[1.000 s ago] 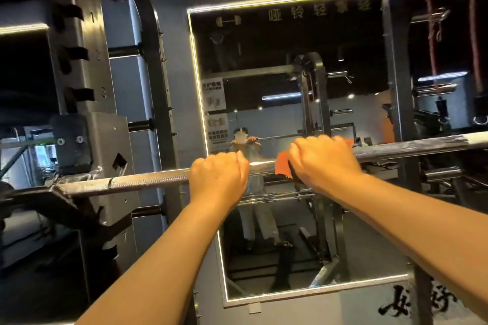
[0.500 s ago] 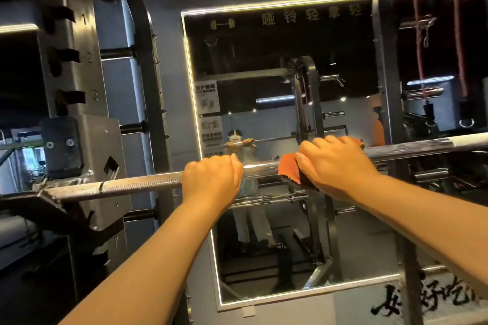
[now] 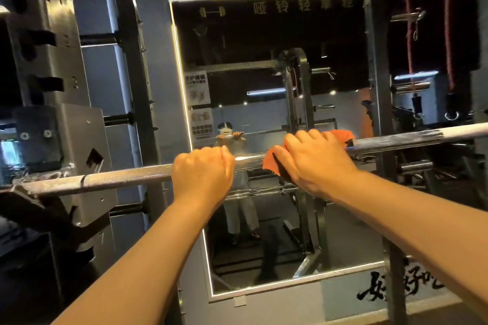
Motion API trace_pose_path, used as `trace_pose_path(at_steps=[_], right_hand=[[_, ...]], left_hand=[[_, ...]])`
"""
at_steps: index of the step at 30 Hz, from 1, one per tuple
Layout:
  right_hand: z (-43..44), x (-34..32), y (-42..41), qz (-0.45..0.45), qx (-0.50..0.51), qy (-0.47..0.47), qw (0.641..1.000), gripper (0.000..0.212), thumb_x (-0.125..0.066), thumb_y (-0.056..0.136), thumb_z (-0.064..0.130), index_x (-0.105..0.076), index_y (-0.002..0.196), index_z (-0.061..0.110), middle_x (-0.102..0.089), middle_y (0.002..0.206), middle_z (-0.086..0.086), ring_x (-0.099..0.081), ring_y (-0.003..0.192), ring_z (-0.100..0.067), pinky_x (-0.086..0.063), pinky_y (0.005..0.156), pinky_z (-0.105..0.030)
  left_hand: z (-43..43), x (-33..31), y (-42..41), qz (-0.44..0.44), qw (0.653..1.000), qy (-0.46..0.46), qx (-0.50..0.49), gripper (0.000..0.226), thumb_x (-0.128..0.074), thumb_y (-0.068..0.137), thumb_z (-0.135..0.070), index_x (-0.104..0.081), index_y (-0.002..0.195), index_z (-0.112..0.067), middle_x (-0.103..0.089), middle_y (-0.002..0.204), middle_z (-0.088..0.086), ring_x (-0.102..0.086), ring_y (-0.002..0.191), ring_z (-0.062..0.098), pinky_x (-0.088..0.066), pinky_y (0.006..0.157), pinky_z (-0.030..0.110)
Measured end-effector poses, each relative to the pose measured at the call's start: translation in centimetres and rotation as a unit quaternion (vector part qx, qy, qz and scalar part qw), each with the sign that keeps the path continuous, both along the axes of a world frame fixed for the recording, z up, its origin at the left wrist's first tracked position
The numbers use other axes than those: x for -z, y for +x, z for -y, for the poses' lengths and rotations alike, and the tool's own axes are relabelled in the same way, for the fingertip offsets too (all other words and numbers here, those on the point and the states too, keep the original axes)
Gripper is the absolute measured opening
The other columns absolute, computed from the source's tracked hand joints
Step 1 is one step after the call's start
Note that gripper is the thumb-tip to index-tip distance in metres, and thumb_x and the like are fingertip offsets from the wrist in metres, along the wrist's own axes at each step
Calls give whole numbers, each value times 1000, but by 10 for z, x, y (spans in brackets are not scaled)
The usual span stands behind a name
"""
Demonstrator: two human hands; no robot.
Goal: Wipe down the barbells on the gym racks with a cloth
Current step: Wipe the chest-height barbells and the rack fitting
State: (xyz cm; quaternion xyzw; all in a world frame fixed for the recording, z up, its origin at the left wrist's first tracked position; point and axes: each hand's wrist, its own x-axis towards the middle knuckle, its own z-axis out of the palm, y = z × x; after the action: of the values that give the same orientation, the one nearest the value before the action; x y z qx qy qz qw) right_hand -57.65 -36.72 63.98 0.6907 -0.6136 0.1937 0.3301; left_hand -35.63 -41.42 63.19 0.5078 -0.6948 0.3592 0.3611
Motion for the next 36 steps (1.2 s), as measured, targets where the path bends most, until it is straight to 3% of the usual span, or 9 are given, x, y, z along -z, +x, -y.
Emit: trace_pose_path(at_steps=[3,6,12,18,23,26,29,32,36], right_hand=[[13,-36,6,64,2,116,991,51,-19,104,54,-57,98,20,-63,91,-3,-62,87,-24,-51,87,-44],[25,-53,17,156,3,147,977,42,-32,102,50,-51,78,22,-58,79,-1,-54,73,-18,-43,70,-36],[19,-3,4,-27,-87,-95,991,36,-32,107,45,-57,118,22,-57,89,4,-55,78,-21,-42,68,-37],[20,14,-37,-74,-163,-65,982,53,-25,106,52,-52,138,20,-65,125,-2,-63,109,-25,-49,93,-43],[17,-36,-27,47,-115,89,988,47,-22,107,48,-56,92,19,-59,81,0,-56,74,-17,-50,78,-41],[23,-10,-24,7,-99,-70,993,41,-27,108,47,-57,96,22,-60,81,2,-59,74,-21,-48,71,-38],[27,25,-39,-44,-137,-178,973,43,-31,106,44,-64,117,19,-69,101,-2,-64,90,-27,-48,82,-42],[26,22,-68,-57,-178,-164,968,45,-31,103,44,-62,123,18,-69,109,-2,-65,96,-26,-51,85,-44],[16,-8,-100,-64,-101,-73,990,40,-20,105,44,-55,98,25,-62,90,5,-60,76,-17,-54,72,-39]], left_hand=[[0,0,-1,-6,1000,5,-4,48,-26,107,-37,-51,70,-20,-45,58,-6,-47,51,14,-49,61,33],[1,1,-2,-22,1000,11,5,45,-26,107,-38,-48,72,-21,-45,61,-5,-48,54,15,-48,64,33],[-4,-2,-4,-11,997,50,-49,40,-26,106,-34,-45,73,-21,-42,60,-7,-41,51,10,-36,59,31],[-13,-19,-23,-54,980,163,-98,35,-31,106,-27,-50,77,-19,-54,71,-1,-54,65,18,-49,75,36],[-17,-36,-70,-41,969,235,-61,24,-35,107,-25,-53,94,-15,-59,89,2,-62,86,27,-54,87,48],[-17,-33,-84,-43,970,233,-57,20,-38,107,-26,-54,99,-17,-55,89,2,-63,90,28,-53,89,50],[-17,-23,-77,-56,980,183,-49,33,-30,109,-34,-52,92,-15,-53,78,-3,-62,78,25,-54,80,44],[-19,-22,-76,-53,982,175,-48,46,-18,109,-40,-47,78,-21,-52,71,-3,-60,73,23,-54,84,45],[-21,-24,-79,-38,980,184,-67,45,-21,109,-35,-61,98,-18,-60,85,2,-60,81,27,-51,91,46]])
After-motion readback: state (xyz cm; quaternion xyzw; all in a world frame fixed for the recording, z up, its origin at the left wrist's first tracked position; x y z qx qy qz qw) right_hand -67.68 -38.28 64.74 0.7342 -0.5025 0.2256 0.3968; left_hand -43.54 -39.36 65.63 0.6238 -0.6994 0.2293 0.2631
